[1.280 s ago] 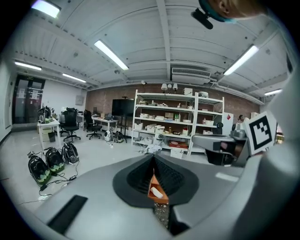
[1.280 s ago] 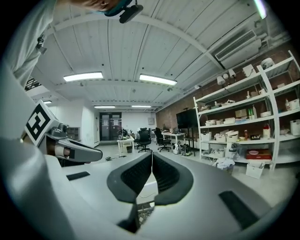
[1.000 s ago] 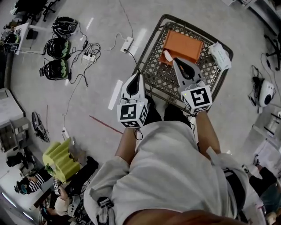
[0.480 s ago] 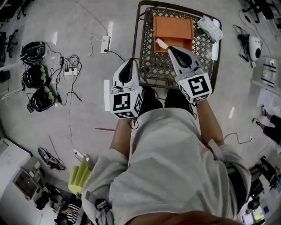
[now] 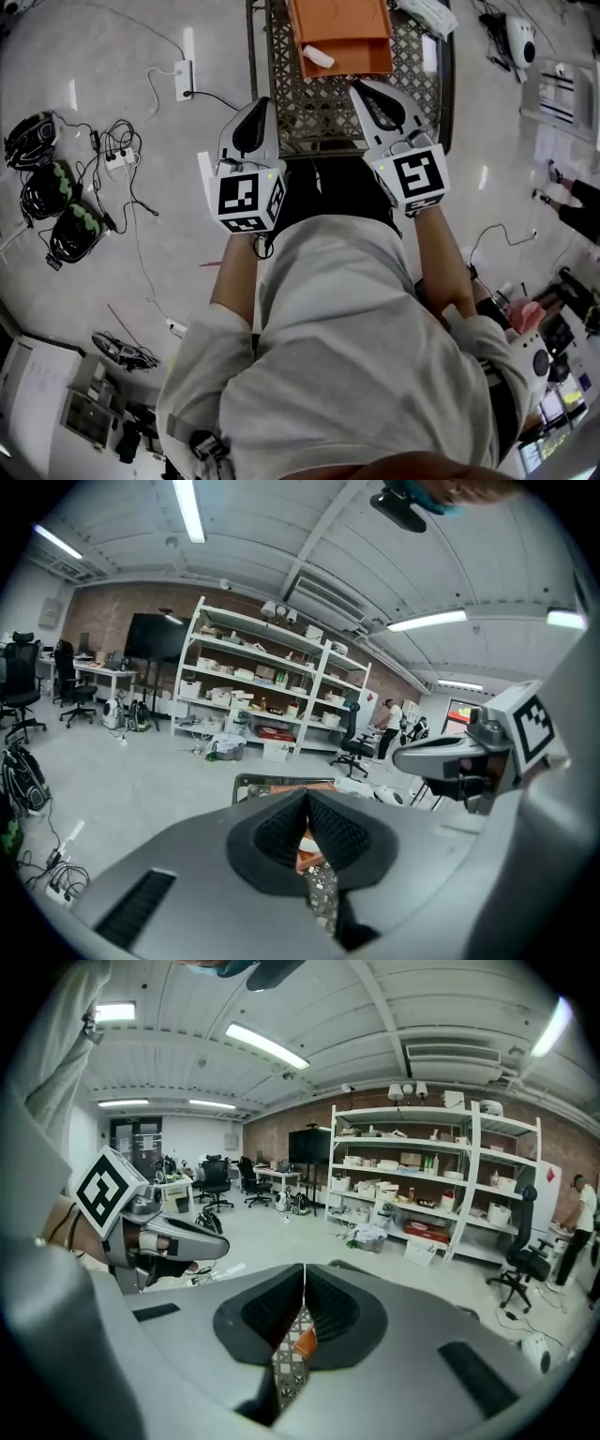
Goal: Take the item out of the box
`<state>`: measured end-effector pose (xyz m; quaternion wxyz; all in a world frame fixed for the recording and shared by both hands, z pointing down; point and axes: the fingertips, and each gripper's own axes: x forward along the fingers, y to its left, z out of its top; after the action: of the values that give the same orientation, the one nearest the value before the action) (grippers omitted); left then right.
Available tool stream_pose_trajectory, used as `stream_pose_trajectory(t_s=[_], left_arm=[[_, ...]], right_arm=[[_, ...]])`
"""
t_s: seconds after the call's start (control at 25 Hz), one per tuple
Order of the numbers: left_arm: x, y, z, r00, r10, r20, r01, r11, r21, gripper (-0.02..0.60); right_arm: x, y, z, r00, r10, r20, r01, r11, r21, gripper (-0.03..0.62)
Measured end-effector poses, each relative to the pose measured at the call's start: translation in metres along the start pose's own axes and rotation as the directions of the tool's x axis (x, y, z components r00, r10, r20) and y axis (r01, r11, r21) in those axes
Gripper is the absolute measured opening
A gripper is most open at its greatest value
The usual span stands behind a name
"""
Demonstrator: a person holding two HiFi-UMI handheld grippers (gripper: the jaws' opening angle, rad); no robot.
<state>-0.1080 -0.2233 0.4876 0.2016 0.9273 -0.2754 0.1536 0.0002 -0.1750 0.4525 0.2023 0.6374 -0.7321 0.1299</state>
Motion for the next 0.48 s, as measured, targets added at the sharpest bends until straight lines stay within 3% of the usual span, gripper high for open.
stream_pose_trajectory(t_s=[0.2, 0.48], left_arm=[[0.021, -0.009, -0.028, 0.998, -0.023, -0.061, 0.023, 1.000, -0.013, 0.009], [0.038, 0.012, -0.065, 0.988, 0.056, -0.141, -0.066, 0.996, -0.067, 0.009]], right_arm=[[0.011, -0.008, -0.050, 0.994, 0.033, -0.106, -0.033, 0.999, 0.002, 0.005], [0.046, -0.014, -0.084, 0.977, 0.113, -0.178, -0.118, 0.993, -0.017, 0.005]])
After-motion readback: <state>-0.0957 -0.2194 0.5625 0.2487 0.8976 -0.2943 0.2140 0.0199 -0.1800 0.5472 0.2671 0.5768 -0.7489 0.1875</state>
